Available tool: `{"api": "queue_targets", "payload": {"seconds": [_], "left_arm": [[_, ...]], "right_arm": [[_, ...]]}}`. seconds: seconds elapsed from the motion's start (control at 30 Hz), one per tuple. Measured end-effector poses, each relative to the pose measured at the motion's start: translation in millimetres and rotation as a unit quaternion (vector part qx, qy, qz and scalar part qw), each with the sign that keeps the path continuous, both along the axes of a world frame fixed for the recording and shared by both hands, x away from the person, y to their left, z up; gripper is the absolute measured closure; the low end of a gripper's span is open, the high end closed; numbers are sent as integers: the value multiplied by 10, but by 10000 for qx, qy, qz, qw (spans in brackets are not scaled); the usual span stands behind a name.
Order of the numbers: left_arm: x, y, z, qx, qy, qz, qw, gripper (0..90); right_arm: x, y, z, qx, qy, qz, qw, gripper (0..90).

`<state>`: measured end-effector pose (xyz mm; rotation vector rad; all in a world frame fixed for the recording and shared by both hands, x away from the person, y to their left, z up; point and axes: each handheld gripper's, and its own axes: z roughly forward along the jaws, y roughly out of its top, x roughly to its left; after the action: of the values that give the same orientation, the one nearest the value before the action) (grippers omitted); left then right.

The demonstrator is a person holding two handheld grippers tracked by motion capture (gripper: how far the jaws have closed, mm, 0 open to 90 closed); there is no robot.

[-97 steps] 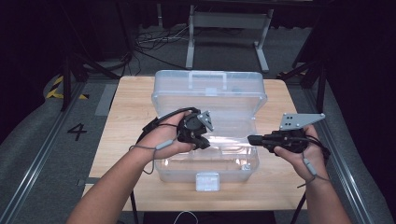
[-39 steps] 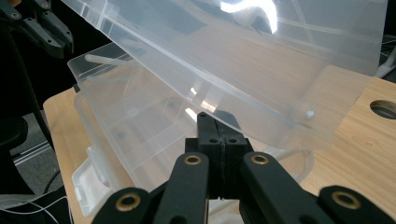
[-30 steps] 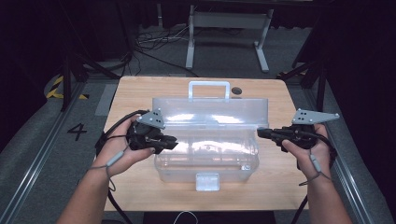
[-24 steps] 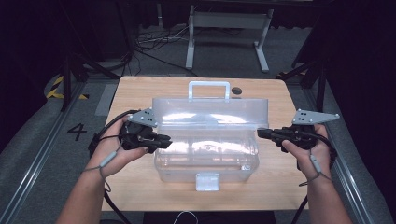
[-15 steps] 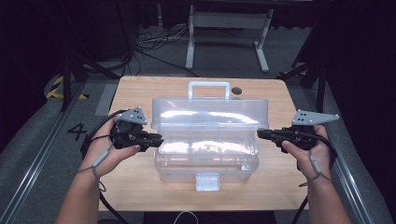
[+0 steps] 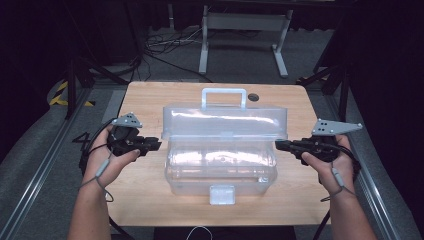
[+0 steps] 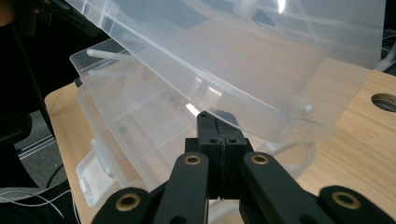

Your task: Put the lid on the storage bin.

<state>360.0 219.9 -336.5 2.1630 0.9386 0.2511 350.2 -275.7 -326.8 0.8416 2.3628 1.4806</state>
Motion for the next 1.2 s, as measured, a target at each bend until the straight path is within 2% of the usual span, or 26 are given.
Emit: {"api": "queue_targets", "payload": {"seconds": [0.17, 0.47, 0.5, 0.6, 0.9, 1.2], "left_arm": [[51, 45, -69, -62, 74, 182, 9998, 764], [132, 159, -207, 5, 167, 535, 9984, 743], [152, 178, -248, -55, 173, 590, 9981, 723], [174, 195, -310, -98, 169, 620, 9979, 702], [220, 235, -420, -55, 168, 623, 9979, 669], [254, 281, -578, 67, 425, 678, 9968, 650]], "right_arm": [[-3, 2, -2, -8, 17, 8, 10000, 900], [-9, -1, -8, -65, 46, 38, 10000, 900], [-12, 0, -9, -67, 66, 46, 9999, 900], [-16, 1, -11, -87, 87, 62, 9999, 900], [-28, 3, -20, -184, 154, 104, 9997, 900], [-37, 1, -30, -273, 223, 151, 9993, 900]]}}
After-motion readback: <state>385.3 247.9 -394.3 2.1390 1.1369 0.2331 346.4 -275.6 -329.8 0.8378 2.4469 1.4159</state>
